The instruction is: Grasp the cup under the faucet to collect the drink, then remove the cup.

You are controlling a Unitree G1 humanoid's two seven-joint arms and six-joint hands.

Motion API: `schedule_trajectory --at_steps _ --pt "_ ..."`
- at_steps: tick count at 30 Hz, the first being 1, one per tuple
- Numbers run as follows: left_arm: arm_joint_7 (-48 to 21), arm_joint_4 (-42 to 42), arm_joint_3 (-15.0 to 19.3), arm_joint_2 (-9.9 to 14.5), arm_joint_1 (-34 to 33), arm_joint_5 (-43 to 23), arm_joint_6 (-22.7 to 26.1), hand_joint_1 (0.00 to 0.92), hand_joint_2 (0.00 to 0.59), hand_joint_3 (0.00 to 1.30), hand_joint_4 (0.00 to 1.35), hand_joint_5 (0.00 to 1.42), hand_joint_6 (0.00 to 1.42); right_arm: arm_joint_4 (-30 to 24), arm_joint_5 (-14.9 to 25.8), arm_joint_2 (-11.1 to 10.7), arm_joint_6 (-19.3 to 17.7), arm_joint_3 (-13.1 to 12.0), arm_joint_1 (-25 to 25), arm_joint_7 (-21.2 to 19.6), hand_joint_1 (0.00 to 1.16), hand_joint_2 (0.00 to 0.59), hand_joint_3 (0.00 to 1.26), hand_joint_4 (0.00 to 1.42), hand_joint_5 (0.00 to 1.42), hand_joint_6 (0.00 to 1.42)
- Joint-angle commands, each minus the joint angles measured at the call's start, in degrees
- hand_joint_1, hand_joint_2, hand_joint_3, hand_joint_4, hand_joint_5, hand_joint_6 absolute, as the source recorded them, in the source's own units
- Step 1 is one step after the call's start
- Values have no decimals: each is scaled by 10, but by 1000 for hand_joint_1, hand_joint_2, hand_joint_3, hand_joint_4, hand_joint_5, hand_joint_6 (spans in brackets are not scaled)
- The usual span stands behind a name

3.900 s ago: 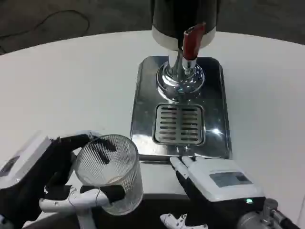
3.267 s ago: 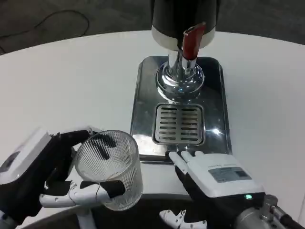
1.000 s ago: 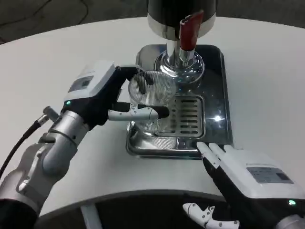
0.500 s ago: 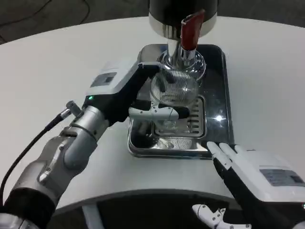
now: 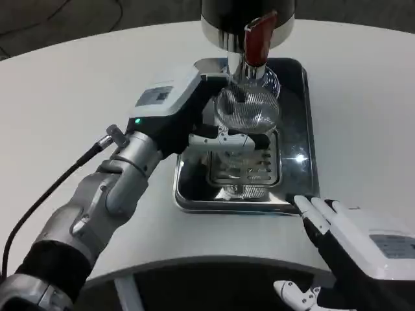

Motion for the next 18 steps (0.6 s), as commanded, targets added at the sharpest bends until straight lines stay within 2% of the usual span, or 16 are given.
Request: schedule_trajectory --at_steps 1,3,5,12,18 --pt "-27 13 -13 2 -1 6 24 227 124 472 478 803 1095 -4 11 -3 -6 -7 8 8 260 397 0 0 0 0" --pt "-34 15 -15 4 -2 4 26 186 117 406 364 656 966 -2 14 -4 -6 -9 5 8 260 397 0 0 0 0" --pt "-38 16 -17 6 -2 2 26 152 111 360 298 575 856 -1 16 -4 -6 -11 3 8 260 397 0 0 0 0" --pt "-31 9 -14 11 3 -2 22 105 98 250 151 375 603 6 20 -4 -6 -12 -4 9 260 397 0 0 0 0" --pt "-13 -10 2 21 16 -14 -5 101 95 235 134 354 577 10 16 -1 -6 -5 -7 9 259 397 0 0 0 0"
